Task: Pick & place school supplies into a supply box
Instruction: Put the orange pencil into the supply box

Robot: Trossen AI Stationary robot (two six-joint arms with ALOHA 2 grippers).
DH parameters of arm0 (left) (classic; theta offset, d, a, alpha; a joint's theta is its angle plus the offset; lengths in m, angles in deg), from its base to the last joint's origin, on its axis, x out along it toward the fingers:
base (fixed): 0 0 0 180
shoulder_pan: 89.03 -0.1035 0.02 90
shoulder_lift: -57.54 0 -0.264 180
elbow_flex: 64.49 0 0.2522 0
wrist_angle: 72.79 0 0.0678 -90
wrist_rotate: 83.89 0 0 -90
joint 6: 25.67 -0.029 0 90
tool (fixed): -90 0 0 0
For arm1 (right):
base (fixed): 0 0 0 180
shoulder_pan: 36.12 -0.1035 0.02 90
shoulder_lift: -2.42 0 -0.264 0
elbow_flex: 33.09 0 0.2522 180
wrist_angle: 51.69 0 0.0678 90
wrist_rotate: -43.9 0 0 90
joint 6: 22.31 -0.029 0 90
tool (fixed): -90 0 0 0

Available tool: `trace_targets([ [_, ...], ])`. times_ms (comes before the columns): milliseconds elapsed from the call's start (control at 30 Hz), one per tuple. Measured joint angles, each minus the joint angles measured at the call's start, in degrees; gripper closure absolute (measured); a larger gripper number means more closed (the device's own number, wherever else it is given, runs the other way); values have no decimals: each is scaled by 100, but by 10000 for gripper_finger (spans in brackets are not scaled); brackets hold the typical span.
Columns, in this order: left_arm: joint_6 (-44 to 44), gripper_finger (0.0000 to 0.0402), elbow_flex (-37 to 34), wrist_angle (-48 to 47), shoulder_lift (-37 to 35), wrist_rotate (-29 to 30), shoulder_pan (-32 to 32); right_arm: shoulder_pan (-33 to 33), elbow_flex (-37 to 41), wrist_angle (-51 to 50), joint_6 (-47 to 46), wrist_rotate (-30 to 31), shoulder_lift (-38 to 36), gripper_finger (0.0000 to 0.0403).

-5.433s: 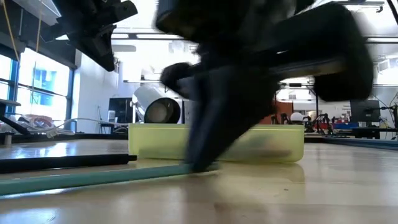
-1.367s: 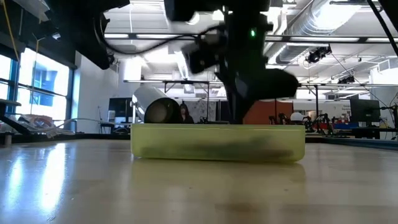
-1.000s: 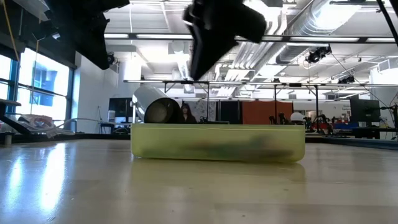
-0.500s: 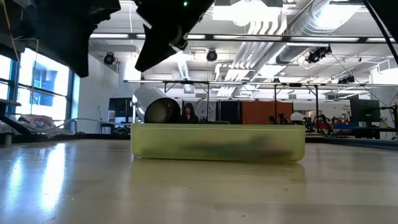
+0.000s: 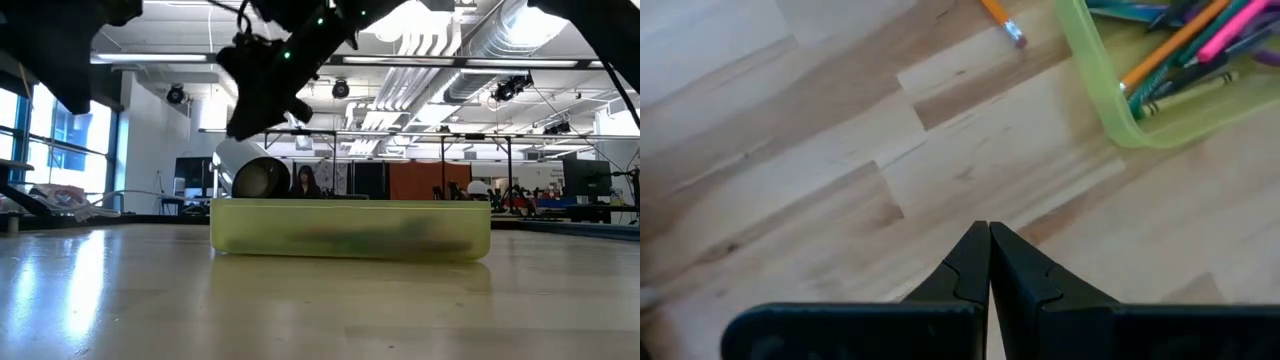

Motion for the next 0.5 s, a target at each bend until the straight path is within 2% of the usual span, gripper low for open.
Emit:
trace_targets([
  [167, 176, 355, 7, 40, -7, 15, 113, -22, 11, 70, -59, 35, 325, 325],
  [267, 181, 355, 7, 24, -7, 5, 109, -18, 9, 65, -374, 235, 379, 325],
  [500, 74, 355, 7, 9, -4, 13, 94, -20, 6, 73, -465, 597, 640, 324],
])
